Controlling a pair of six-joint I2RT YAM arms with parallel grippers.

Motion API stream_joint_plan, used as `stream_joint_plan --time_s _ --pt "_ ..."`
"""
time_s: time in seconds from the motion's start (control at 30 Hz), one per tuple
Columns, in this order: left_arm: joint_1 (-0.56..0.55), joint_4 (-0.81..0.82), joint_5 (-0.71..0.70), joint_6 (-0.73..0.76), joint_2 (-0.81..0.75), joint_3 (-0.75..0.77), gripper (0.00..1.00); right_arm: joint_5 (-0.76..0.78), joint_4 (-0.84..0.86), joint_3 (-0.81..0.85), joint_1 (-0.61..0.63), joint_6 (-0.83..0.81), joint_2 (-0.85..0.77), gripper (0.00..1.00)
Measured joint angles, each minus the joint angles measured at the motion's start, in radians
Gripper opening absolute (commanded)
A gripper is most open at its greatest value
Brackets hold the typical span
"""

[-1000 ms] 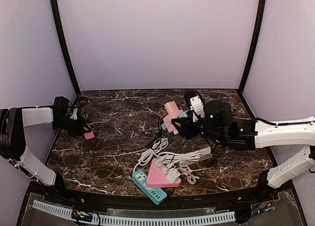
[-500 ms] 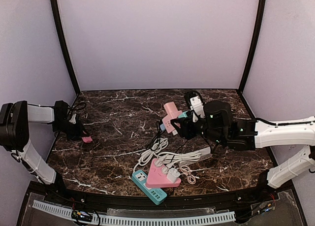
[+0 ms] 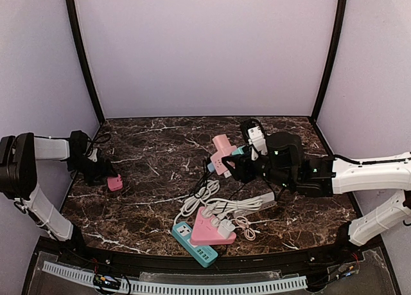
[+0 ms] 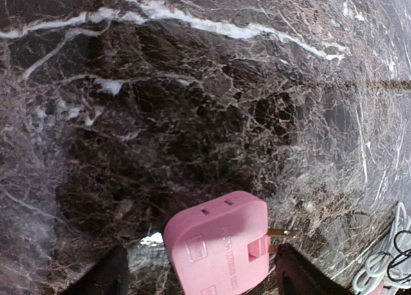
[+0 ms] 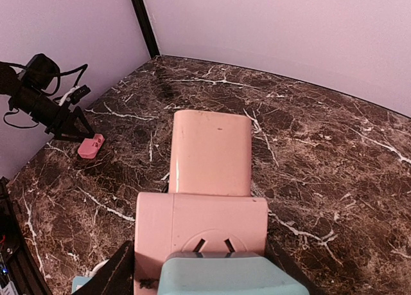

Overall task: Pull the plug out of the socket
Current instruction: Place the plug at the center of the board.

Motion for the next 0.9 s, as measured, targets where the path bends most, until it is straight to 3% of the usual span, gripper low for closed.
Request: stream_joint_plan --time_s 0.2,0.53,0.9 --pt "0.002 -0.016 -0.08 0.0 -0.081 0.0 0.98 -0.013 0.0 0.0 0.0 0.012 0.0 0.0" --pt "-0.013 -0.005 -0.14 0.002 -0.301 -0.03 0.99 -0.035 -0.006 -0.012 0.0 -0.014 -0.029 0.0" --pt "-0.229 0.013 -0.084 -0.084 -0.545 -0.043 0.96 -0.123 -0.023 -0.068 0.0 -0.091 -0.167 0.0"
